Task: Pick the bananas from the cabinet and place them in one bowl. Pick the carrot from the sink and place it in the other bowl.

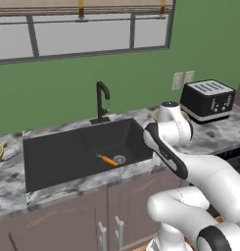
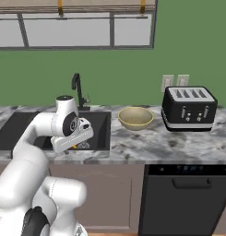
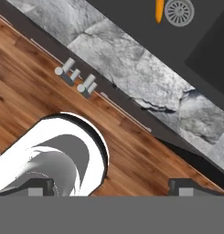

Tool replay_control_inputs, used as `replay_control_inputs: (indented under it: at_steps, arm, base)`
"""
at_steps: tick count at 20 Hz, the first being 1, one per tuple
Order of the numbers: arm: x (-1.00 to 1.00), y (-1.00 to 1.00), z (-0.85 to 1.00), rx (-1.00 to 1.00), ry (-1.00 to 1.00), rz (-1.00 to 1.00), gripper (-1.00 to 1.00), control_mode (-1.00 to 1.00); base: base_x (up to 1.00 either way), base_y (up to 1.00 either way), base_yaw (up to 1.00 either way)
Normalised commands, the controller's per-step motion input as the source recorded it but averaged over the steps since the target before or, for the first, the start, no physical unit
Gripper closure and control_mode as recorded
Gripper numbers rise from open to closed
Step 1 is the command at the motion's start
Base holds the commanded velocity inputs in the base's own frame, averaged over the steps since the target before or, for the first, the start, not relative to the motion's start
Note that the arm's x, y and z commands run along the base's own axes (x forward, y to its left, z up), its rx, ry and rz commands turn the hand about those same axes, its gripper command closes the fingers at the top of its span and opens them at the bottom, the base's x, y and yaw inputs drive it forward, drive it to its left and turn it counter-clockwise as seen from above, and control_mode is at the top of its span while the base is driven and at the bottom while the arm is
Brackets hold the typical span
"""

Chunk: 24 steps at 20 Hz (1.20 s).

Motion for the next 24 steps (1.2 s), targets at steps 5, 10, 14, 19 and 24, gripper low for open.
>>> replay_control_inputs:
  at_steps: [5, 10, 14, 19, 24]
  arm:
    - [0.0, 0.0, 0.0, 0.0, 0.0, 0.0, -1.0, 1.0]
    - [0.0, 0.0, 0.0, 0.0, 0.0, 0.0, -1.0, 1.0]
    - [0.0, 0.0, 0.0, 0.0, 0.0, 0.0, -1.0, 1.0]
    - [0.0, 0.0, 0.0, 0.0, 0.0, 0.0, -1.0, 1.0]
    - [0.0, 0.0, 0.0, 0.0, 0.0, 0.0, -1.0, 1.0]
  base:
    - [0.0, 0.03, 0.0]
    - [-0.22, 0.59, -0.04]
    - [-0.19, 0.59, -0.06]
    - [-0.06, 0.3, -0.04]
    - [0.25, 0.06, 0.0]
